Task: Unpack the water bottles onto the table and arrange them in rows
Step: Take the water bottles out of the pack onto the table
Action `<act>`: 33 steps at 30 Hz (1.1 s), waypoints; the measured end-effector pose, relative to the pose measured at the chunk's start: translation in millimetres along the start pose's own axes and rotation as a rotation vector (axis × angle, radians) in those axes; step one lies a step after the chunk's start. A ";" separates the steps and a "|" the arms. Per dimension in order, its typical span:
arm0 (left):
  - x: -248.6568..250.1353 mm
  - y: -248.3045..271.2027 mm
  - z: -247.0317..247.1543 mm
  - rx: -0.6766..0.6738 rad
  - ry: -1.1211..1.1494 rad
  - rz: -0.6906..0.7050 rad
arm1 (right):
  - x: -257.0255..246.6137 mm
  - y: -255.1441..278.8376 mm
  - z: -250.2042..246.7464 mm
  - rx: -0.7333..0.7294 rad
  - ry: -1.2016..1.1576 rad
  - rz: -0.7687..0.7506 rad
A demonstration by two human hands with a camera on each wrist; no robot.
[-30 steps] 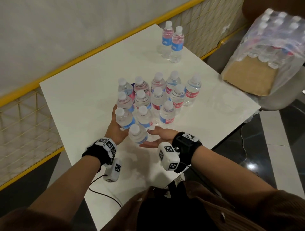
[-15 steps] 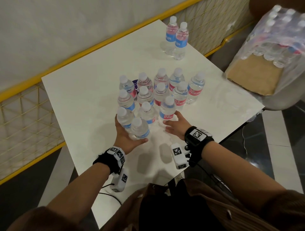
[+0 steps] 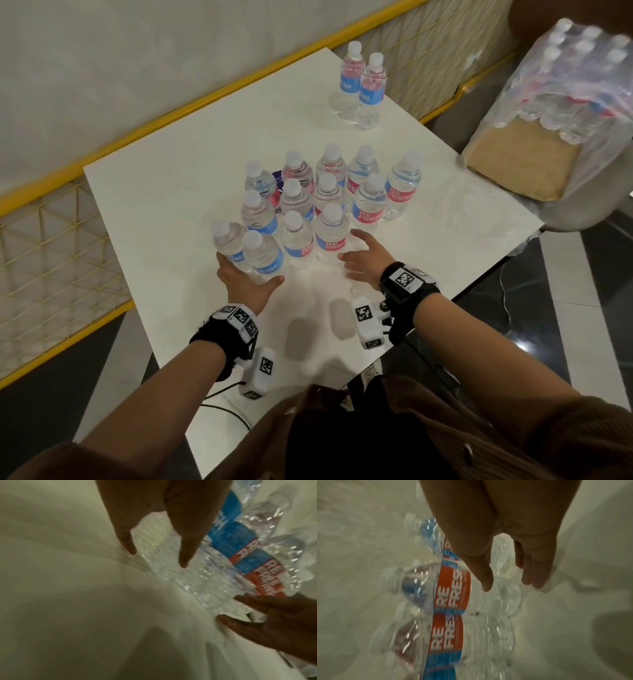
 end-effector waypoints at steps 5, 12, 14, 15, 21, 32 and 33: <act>4.5 26.0 25.5 -0.103 -0.030 -0.469 | -5.5 -8.6 -47.1 0.257 -0.036 0.057; 56.7 48.5 84.7 -0.614 -0.049 -0.215 | -38.1 -18.7 -87.7 0.443 0.096 -0.161; 71.0 50.5 97.4 -0.723 -0.356 0.112 | -50.5 -18.2 -91.0 0.370 0.100 -0.263; 75.0 50.3 104.0 -0.759 -0.581 0.294 | -55.7 -17.5 -91.6 0.339 0.113 -0.300; 91.3 60.8 130.8 -0.762 -1.270 1.153 | -62.5 -17.6 -85.0 0.269 0.150 -0.288; 75.1 56.3 117.0 -0.410 -2.136 1.136 | -52.3 -15.7 -65.5 0.195 0.186 -0.301; 74.1 57.0 114.0 -0.394 -2.161 1.143 | -51.5 -15.5 -63.2 0.193 0.192 -0.300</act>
Point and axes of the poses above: each hand's wrist, its own y-axis away from the middle knuckle, its own z-axis out of the palm, x = y × z, the point moved 2 cm from there along -y, towards the middle knuckle, and after that the axes turned 9 degrees about y, right-handed, at the moved point
